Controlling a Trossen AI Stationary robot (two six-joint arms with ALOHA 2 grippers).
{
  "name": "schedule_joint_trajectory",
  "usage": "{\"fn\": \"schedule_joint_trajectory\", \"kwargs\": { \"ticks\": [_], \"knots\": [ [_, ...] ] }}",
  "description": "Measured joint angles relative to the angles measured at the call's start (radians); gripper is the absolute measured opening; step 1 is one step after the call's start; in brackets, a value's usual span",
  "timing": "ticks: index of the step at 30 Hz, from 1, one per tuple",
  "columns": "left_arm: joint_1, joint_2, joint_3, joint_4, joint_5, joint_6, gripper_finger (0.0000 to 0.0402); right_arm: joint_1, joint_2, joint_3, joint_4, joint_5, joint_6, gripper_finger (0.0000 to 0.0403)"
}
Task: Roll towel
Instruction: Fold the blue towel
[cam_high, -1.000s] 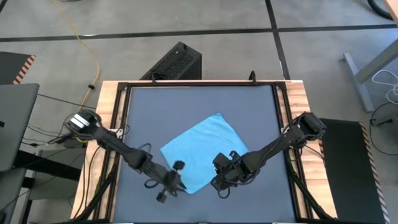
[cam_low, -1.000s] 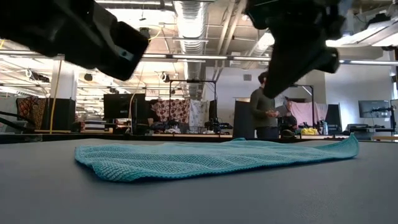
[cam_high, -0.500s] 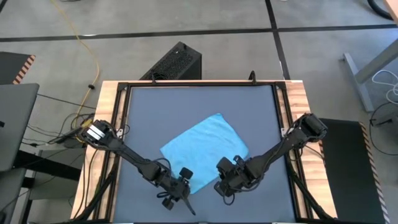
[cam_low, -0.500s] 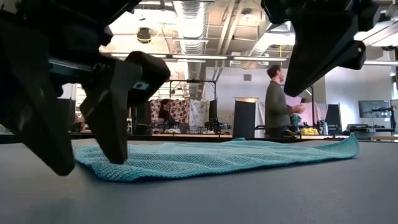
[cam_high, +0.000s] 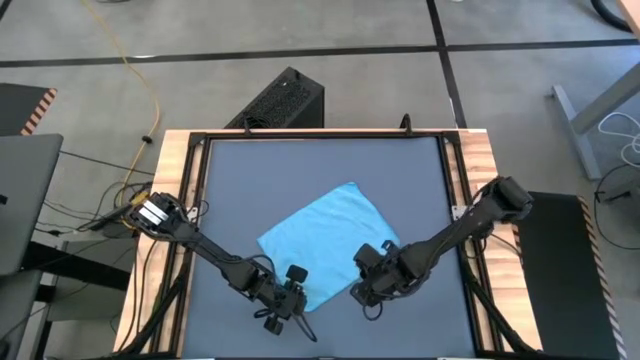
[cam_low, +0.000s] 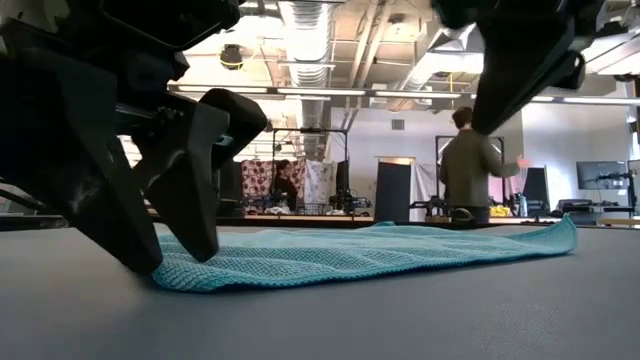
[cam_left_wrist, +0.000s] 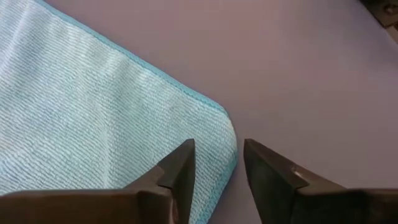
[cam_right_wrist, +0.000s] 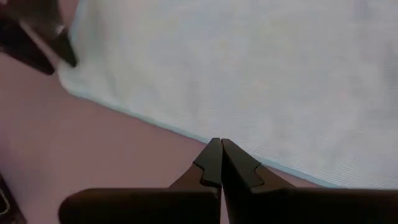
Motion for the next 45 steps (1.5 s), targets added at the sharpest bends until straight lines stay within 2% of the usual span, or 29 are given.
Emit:
{"fn": "schedule_joint_trajectory", "kwargs": {
  "ticks": [6, 10, 14, 16, 21, 25, 29, 31, 35, 39, 45],
  "knots": [
    [-0.013, 0.000, 0.000, 0.006, -0.005, -0.021, 0.0053, 0.009, -0.138, 0.000, -0.127, 0.015, -0.036, 0.0025],
    [-0.016, 0.001, 0.000, 0.001, -0.048, -0.130, 0.0010, -0.003, -0.176, 0.000, -0.211, 0.023, -0.129, 0.0025],
    [-0.016, 0.020, -0.002, 0.004, -0.092, -0.299, 0.0002, -0.035, -0.172, -0.002, -0.323, 0.070, -0.208, 0.0029],
    [-0.023, 0.028, -0.001, 0.032, -0.098, -0.388, 0.0000, -0.051, -0.170, -0.024, -0.333, 0.074, -0.287, 0.0034],
    [-0.091, 0.023, 0.003, 0.078, -0.175, -0.495, 0.0000, -0.053, -0.173, -0.092, -0.283, 0.032, -0.488, 0.0051],
    [-0.150, 0.019, 0.041, 0.035, -0.239, -0.587, 0.0000, -0.042, -0.191, -0.128, -0.199, -0.071, -0.636, 0.0060],
    [-0.195, 0.019, 0.084, -0.074, -0.299, -0.636, 0.0000, -0.031, -0.203, -0.135, -0.182, -0.093, -0.691, 0.0061],
    [-0.212, 0.019, 0.103, -0.077, -0.342, -0.634, 0.0000, -0.031, -0.202, -0.135, -0.184, -0.101, -0.713, 0.0061],
    [-0.216, 0.019, 0.114, -0.076, -0.405, -0.526, 0.0001, -0.032, -0.198, -0.135, -0.178, -0.149, -0.743, 0.0061],
    [-0.166, 0.019, 0.114, -0.080, -0.339, -0.505, 0.0018, -0.033, -0.199, -0.135, -0.156, -0.151, -0.745, 0.0061],
    [-0.080, 0.019, 0.114, -0.061, -0.205, -0.418, 0.0073, -0.035, -0.199, -0.135, -0.162, -0.164, -0.735, 0.0061]
  ]
}}
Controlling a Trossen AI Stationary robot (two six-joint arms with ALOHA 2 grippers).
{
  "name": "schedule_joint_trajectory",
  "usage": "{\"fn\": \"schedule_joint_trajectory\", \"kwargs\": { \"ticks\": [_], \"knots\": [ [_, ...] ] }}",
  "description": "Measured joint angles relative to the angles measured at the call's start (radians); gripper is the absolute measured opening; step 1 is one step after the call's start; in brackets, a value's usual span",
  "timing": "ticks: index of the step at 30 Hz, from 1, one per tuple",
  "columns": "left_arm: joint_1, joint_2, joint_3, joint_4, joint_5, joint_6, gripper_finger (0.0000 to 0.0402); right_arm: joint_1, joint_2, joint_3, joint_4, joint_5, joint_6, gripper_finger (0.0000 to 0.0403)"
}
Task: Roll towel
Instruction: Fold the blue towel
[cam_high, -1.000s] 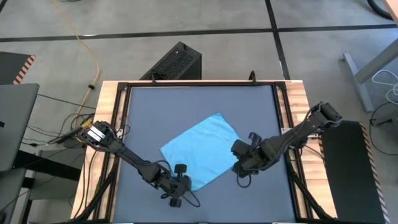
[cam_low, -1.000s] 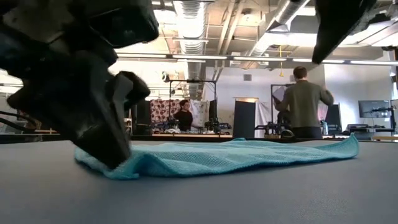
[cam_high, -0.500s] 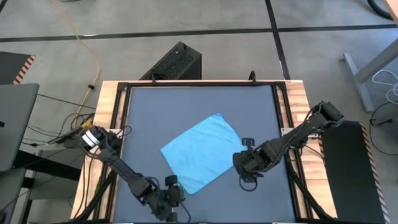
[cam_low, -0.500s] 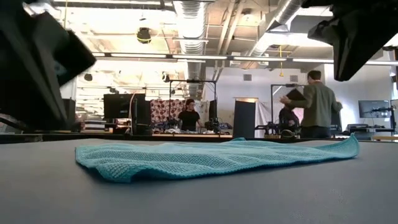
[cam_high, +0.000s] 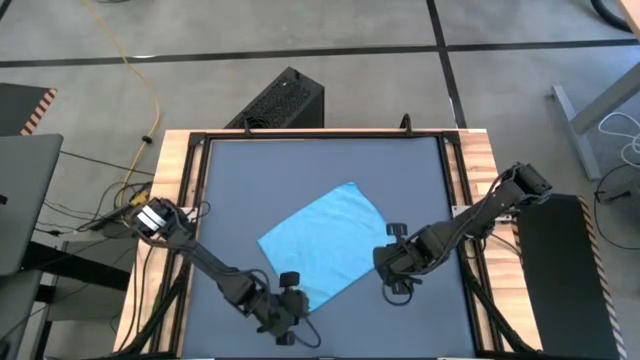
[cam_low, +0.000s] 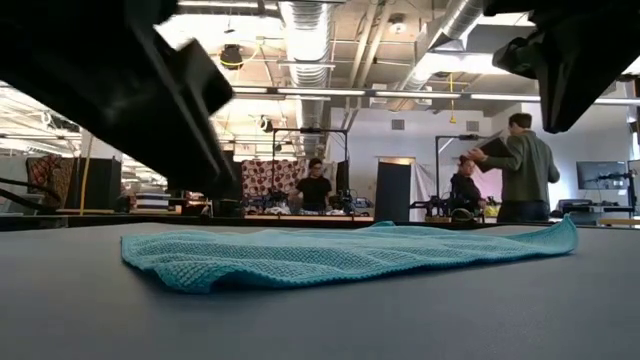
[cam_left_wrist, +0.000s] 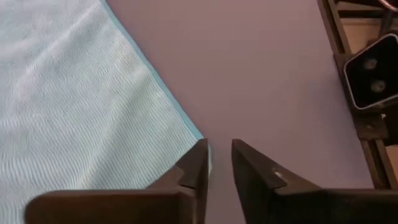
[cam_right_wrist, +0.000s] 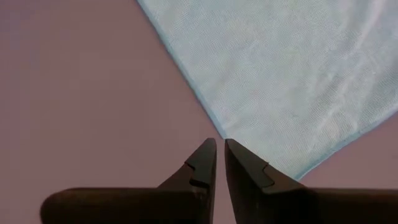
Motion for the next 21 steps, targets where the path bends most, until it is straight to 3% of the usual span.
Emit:
{"fn": "schedule_joint_trajectory", "kwargs": {
  "ticks": [7, 21],
  "knots": [
    [0.013, 0.000, 0.000, -0.064, 0.085, 0.016, 0.0117, 0.015, 0.000, 0.000, -0.003, -0.006, -0.063, 0.0061],
    [0.028, 0.050, -0.001, -0.047, 0.077, 0.032, 0.0118, 0.012, -0.001, -0.015, 0.044, -0.042, -0.249, 0.0061]
  ]
}}
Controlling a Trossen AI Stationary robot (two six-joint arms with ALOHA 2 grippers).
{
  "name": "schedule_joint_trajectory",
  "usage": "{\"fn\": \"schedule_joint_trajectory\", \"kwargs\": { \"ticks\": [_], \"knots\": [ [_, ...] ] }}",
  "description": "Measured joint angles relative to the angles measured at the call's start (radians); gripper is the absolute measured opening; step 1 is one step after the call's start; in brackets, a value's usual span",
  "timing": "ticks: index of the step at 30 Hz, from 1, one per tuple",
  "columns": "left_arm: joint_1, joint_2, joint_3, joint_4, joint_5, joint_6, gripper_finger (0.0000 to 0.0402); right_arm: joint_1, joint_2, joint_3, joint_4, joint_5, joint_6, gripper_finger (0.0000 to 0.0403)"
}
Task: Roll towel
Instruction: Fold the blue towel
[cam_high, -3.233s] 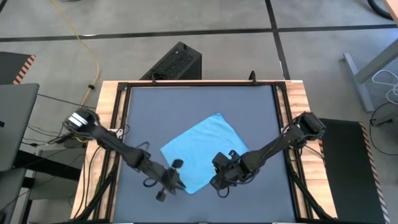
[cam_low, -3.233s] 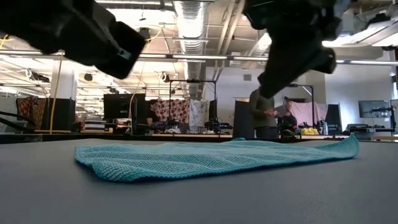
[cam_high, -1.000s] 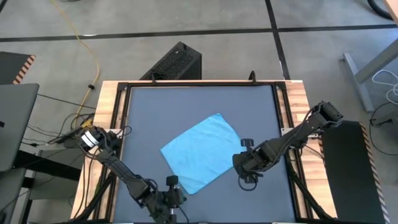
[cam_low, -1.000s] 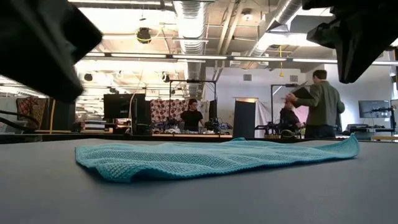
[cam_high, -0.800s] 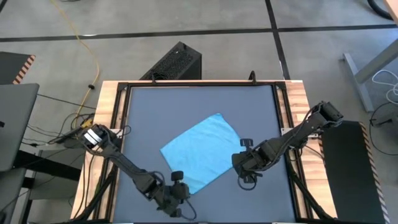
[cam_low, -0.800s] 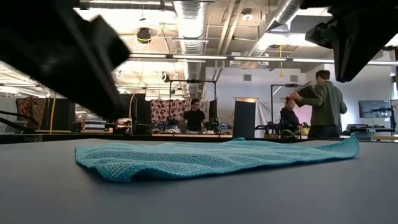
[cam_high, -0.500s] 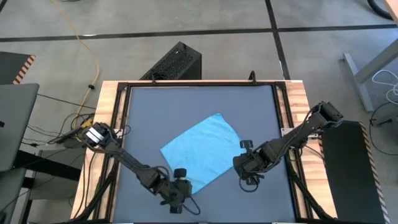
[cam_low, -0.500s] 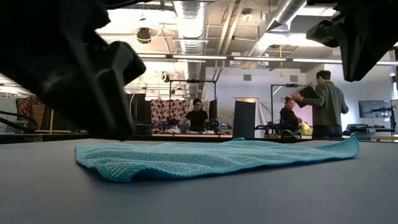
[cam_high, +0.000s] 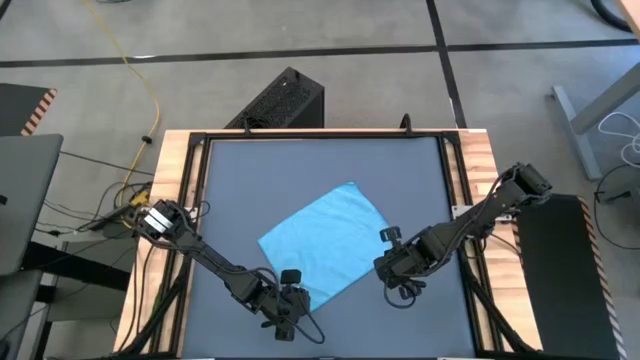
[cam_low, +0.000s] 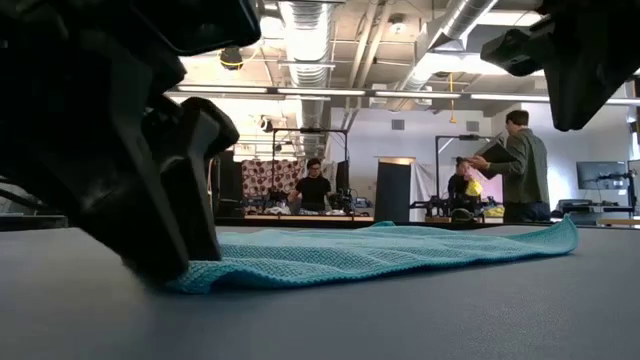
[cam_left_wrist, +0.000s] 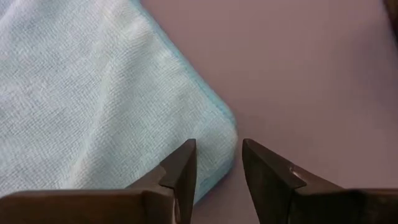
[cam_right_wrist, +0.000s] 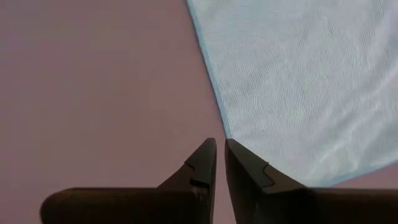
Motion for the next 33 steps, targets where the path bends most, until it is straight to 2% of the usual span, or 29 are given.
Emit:
{"fn": "schedule_joint_trajectory", "kwargs": {
  "ticks": [6, 12, 14, 18, 21, 27, 33],
  "knots": [
    [0.003, 0.024, 0.002, -0.023, 0.007, -0.082, 0.0102, -0.042, 0.001, -0.100, 0.007, -0.084, -0.034, 0.0061],
    [0.003, 0.039, 0.002, -0.019, 0.018, -0.155, 0.0021, -0.054, 0.002, -0.169, 0.019, -0.093, -0.126, 0.0061],
    [0.003, 0.039, 0.002, -0.022, 0.025, -0.178, 0.0007, -0.053, 0.002, -0.174, 0.012, -0.093, -0.163, 0.0061],
    [-0.004, 0.029, 0.002, -0.020, 0.045, -0.183, 0.0002, -0.050, 0.002, -0.174, -0.009, -0.078, -0.301, 0.0061],
    [-0.018, 0.005, 0.001, -0.023, 0.047, -0.183, 0.0001, -0.043, 0.002, -0.174, -0.021, -0.010, -0.379, 0.0061],
    [-0.042, -0.016, -0.001, -0.077, 0.003, -0.229, 0.0000, -0.035, 0.002, -0.174, -0.012, 0.067, -0.487, 0.0067],
    [-0.062, -0.016, -0.001, -0.087, -0.029, -0.256, 0.0000, -0.038, 0.002, -0.174, 0.037, 0.059, -0.499, 0.0123]
  ]
}}
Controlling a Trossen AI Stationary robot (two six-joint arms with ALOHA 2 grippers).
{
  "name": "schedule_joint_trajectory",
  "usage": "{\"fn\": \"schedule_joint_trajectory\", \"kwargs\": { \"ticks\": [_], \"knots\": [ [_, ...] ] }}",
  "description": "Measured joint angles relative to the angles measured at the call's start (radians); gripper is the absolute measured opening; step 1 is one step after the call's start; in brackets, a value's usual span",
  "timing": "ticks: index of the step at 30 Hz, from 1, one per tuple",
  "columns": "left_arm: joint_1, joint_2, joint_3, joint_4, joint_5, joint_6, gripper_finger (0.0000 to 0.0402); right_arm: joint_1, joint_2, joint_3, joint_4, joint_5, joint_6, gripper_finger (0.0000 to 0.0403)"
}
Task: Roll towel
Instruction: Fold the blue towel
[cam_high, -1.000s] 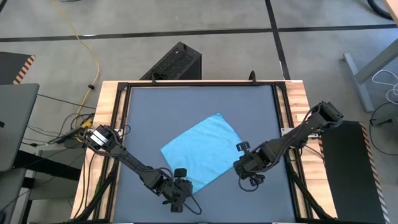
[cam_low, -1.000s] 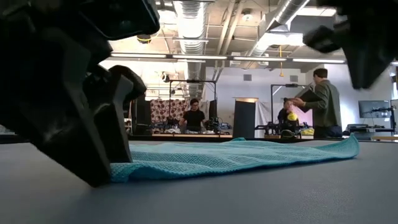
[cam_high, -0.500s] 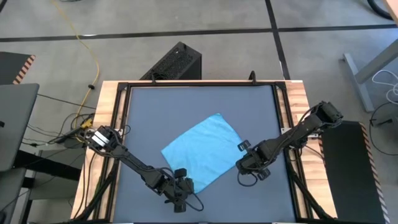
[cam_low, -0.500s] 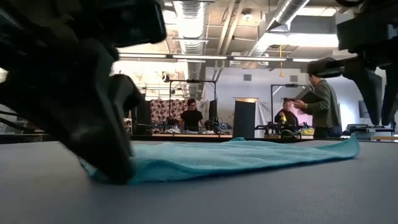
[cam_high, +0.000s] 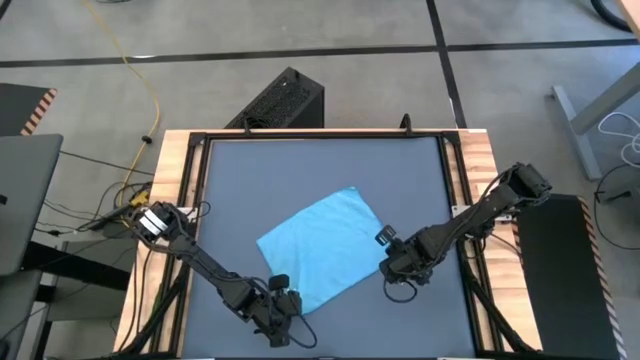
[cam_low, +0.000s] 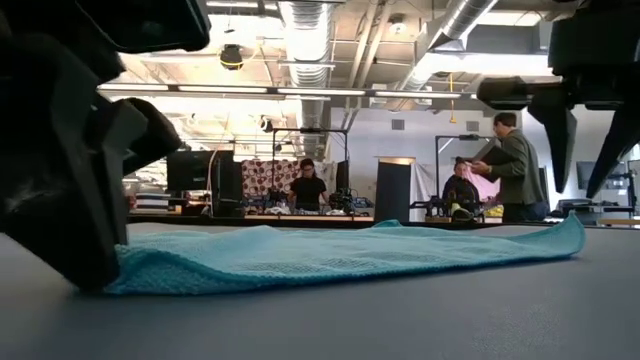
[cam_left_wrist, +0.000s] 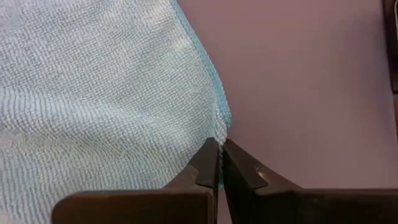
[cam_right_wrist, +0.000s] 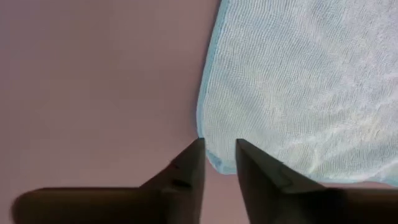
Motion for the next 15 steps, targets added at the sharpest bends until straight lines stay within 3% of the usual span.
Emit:
{"fn": "schedule_joint_trajectory", "kwargs": {
  "ticks": [7, 15],
  "knots": [
    [-0.007, 0.000, 0.000, -0.014, -0.005, -0.006, 0.0000, -0.037, 0.000, -0.021, 0.031, -0.060, -0.038, 0.0194],
    [-0.010, -0.002, 0.000, -0.023, -0.004, -0.010, 0.0000, -0.054, 0.000, -0.126, 0.122, -0.065, -0.043, 0.0170]
  ]
}}
